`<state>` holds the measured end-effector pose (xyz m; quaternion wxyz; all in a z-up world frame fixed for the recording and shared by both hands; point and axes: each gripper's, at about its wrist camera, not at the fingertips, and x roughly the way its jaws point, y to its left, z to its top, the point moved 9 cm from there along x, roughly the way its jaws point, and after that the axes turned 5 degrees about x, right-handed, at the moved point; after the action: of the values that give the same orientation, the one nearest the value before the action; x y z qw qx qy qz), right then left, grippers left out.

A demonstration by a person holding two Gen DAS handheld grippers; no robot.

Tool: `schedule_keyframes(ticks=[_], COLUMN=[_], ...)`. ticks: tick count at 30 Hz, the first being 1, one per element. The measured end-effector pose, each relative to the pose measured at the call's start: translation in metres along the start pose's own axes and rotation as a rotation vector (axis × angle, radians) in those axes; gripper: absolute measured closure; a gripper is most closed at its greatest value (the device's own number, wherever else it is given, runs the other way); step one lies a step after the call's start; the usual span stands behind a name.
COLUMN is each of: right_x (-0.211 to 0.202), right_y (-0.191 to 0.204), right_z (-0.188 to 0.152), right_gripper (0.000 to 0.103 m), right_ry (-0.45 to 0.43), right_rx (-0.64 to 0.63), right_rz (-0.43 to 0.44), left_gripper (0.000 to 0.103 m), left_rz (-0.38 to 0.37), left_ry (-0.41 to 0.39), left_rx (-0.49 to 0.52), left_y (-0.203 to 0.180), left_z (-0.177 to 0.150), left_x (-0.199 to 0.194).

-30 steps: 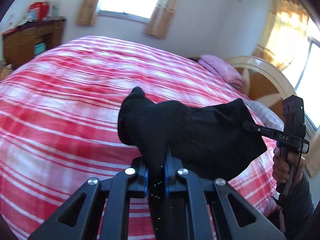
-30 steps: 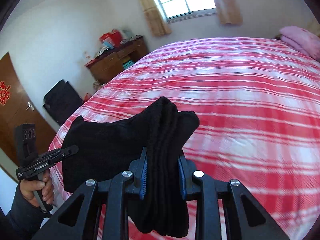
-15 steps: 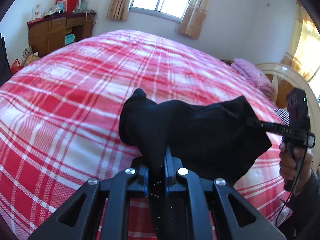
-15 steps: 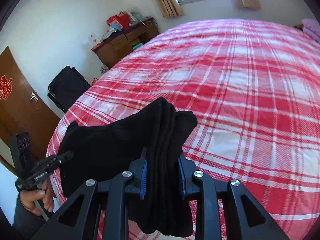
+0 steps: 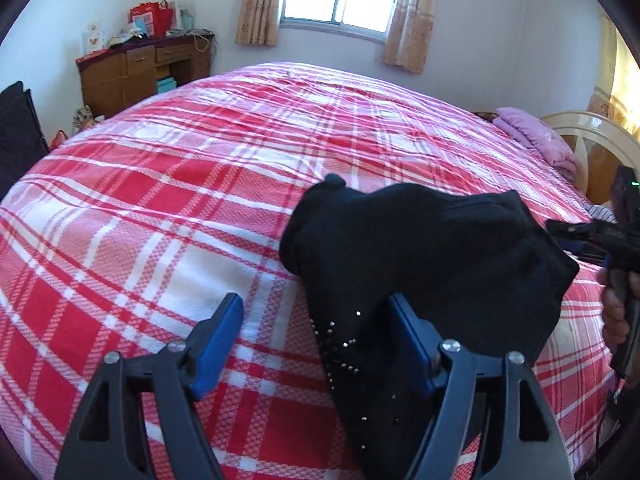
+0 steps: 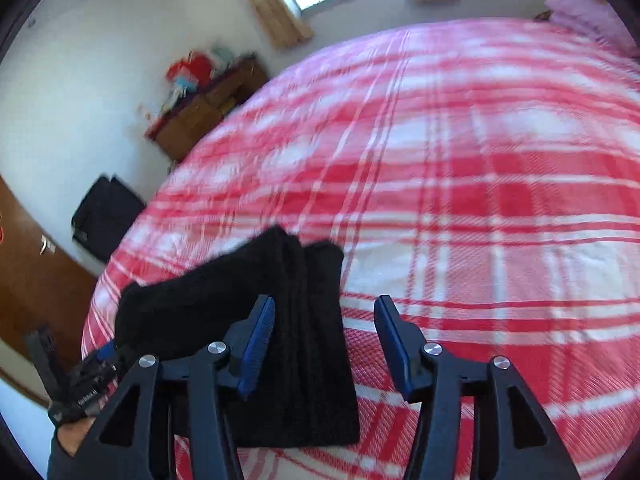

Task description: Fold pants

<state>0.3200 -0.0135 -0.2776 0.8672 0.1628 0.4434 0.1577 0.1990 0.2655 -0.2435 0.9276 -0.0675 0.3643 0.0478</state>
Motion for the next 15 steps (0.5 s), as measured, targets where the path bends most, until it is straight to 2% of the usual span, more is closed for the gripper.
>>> schedule_keyframes(ticks=[4, 6, 7, 10, 13, 15], right_x=[-0.038, -0.043, -0.04, -0.022, -0.002, 0.004], right_y=[0.031, 0.049, 0.059, 0.066, 0.049, 0.037], right_z=[-0.002, -0.007, -0.013, -0.028, -0.04, -0.044], right_gripper=[0.047, 0.042, 0.042, 0.042, 0.042, 0.042], right_ry=[-0.11, -0.111, -0.084, -0.018, 0.026, 0.038], right_rx=[-0.052, -0.098, -0.126, -0.161, -0.128, -0.084], right_rz=[0.122, 0.169, 0.191, 0.172, 0.116, 0.121], left_gripper=[0.025, 0.025, 0.022, 0.016, 0.007, 0.006], left_rz=[0.043, 0.051, 0.056, 0.095, 0.168, 0.148], left_ry=[-0.043, -0.064, -0.072, -0.075, -0.044, -0.026], left_rx=[-0.006, -0.026, -0.036, -0.037, -0.029, -0.044], left_y=[0.007, 0.011, 0.013, 0.02, 0.03, 0.033], left_z=[0.014, 0.022, 0.025, 0.033, 0.032, 0.029], left_x=[-0.004, -0.003, -0.002, 0.007, 0.019, 0.023])
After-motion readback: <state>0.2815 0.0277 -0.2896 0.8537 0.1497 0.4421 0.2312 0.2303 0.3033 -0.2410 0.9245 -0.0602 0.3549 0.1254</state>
